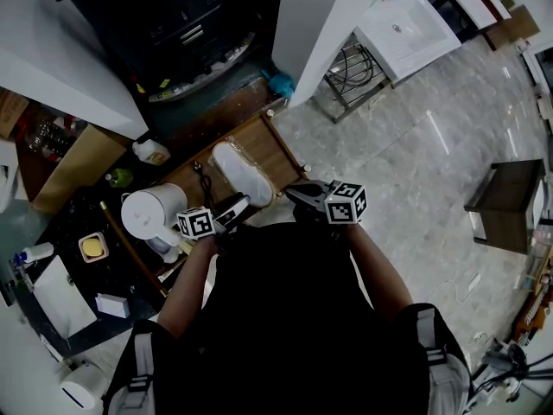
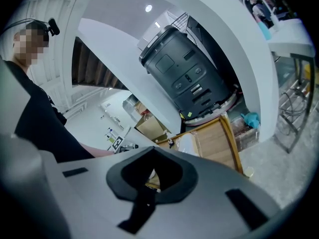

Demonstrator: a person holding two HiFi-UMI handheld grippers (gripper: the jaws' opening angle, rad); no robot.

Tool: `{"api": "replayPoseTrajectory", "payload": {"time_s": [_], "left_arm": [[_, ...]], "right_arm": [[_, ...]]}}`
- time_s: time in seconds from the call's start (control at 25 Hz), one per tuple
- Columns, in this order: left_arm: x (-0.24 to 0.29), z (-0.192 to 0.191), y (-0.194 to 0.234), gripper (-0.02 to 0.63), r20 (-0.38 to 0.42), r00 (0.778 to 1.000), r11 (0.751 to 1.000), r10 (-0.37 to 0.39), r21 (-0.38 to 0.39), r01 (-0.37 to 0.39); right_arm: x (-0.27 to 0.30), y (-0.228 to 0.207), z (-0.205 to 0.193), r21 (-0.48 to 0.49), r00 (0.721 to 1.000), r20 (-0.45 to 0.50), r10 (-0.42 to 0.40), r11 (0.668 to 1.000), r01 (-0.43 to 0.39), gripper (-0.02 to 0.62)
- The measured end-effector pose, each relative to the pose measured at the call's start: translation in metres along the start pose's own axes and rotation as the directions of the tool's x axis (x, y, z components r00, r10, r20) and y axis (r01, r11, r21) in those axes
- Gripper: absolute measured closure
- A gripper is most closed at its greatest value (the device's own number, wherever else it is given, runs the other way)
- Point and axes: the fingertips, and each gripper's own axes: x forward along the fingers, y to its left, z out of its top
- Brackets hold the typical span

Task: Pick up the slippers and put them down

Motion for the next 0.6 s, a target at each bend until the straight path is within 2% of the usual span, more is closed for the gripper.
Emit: {"api": "replayPoseTrajectory", "payload": {"time_s": [0.08, 0.24, 0.6], "left_arm": [[-0.002, 0.001, 0.008, 0.373, 0.016, 1.0, 1.0, 0.018, -0.018, -0.018], [-0.002, 0.003, 0.013, 0.36, 0.031, 0.999, 0.998, 0.033, -0.046, -0.032], [-0.003, 0.004, 0.043, 0.305, 0.058, 0.99, 0.987, 0.127, -0.111, -0.12]], "right_arm": [[-0.001, -0.001, -0.001, 0.005, 1.0, 0.004, -0.007, 1.0, 0.007, 0.589], [-0.001, 0.0, -0.005, 0.015, 1.0, 0.009, -0.013, 1.0, 0.013, 0.589], [-0.001, 0.005, -0.013, 0.031, 1.0, 0.013, -0.012, 0.999, 0.012, 0.589]]}}
